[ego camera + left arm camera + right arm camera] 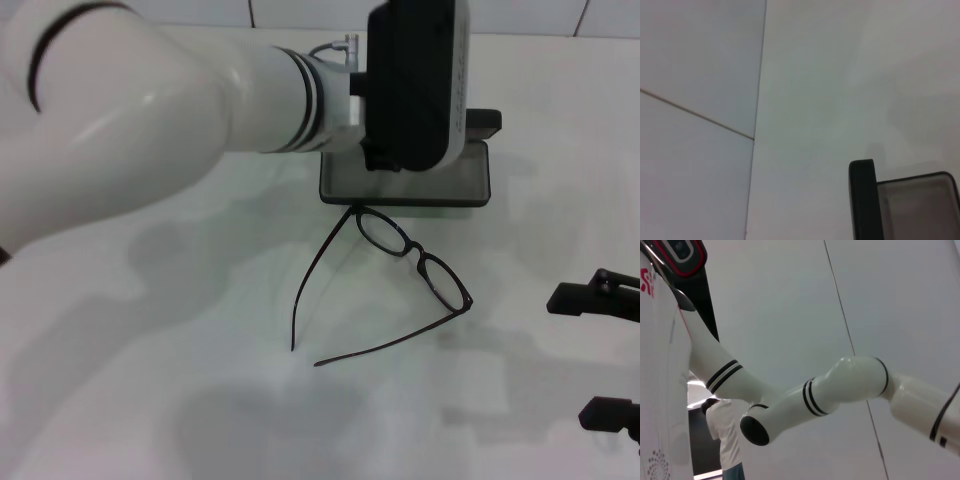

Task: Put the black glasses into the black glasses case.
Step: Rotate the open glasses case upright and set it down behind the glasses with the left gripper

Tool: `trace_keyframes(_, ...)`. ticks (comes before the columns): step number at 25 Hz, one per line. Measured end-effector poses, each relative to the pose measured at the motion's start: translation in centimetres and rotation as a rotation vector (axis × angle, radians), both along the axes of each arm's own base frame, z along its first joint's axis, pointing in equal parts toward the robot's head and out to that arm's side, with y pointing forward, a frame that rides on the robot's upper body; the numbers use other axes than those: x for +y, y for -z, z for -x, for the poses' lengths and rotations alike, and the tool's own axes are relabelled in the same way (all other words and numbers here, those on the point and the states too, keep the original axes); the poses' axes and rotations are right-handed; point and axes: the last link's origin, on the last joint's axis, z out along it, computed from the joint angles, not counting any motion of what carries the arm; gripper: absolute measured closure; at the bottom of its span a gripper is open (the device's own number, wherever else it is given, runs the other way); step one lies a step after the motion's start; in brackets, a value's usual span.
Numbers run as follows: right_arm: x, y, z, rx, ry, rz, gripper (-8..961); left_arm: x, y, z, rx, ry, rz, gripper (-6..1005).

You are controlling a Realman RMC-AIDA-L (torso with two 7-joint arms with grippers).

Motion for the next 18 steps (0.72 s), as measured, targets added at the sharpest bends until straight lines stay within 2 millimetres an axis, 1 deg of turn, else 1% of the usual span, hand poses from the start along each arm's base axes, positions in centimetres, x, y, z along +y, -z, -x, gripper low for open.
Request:
trace_keyframes(8, 0.3, -0.1, -0.1, -0.004, 0.009, -0.016, 117, -0.2, 1.2, 0.7, 0.013, 0.027, 0.004, 767)
trace_keyframes(18, 0.4, 0.0, -0.1, -0.009, 0.016, -0.023, 130, 0.0, 2.0, 1.8, 0.019, -0.030, 0.015, 757)
